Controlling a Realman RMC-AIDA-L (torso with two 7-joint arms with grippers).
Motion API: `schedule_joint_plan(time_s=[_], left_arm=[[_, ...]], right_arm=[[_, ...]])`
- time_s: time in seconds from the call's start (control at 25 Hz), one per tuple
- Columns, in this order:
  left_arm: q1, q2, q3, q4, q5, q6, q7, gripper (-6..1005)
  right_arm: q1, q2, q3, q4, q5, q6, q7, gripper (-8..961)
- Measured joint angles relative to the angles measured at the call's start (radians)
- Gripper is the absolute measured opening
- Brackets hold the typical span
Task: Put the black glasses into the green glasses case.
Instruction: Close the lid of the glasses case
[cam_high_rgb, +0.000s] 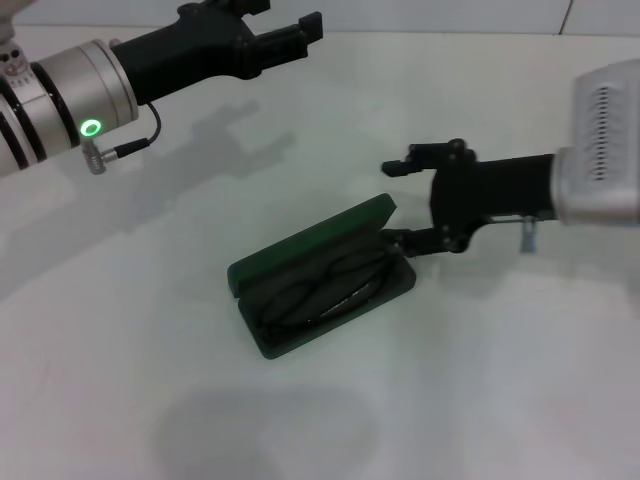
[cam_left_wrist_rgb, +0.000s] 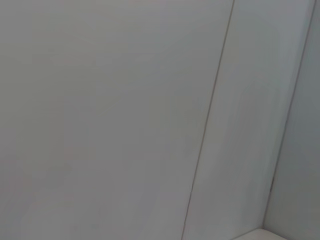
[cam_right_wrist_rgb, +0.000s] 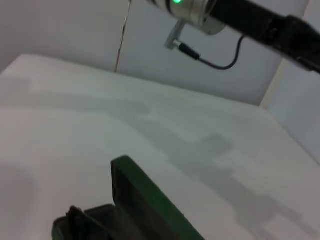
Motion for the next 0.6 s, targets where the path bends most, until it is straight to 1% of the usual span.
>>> schedule_joint_plan(time_s=[0.12,0.2,0.32,0.48,0.6], left_arm=[[-0.003,-0.001,0.000,-0.001,-0.002,0.000,0.006,893],[-0.004,-0.001,-0.001,-0.001,-0.005,0.001,0.007,890],[-0.004,0.000,-0.001,-0.001,-0.012,0.001,0.009,885],[-0.002,0.000,-0.001,-0.003,-0.014,0.001,0.020,878],[-0.003,0.000,-0.001,-0.013,-0.020,0.001,0.041,873]], right_arm=[[0.031,0.001,-0.073,0.000,-0.001,0.076,0.007,711],[0.055,0.002,-0.126,0.000,-0.007,0.134,0.018,738],[0.091,0.002,-0.181,0.000,-0.049,0.188,0.066,729],[0.103,0.003,-0.214,-0.003,-0.076,0.242,0.089,717],[0.103,0.004,-0.224,-0.006,-0.074,0.252,0.090,708]])
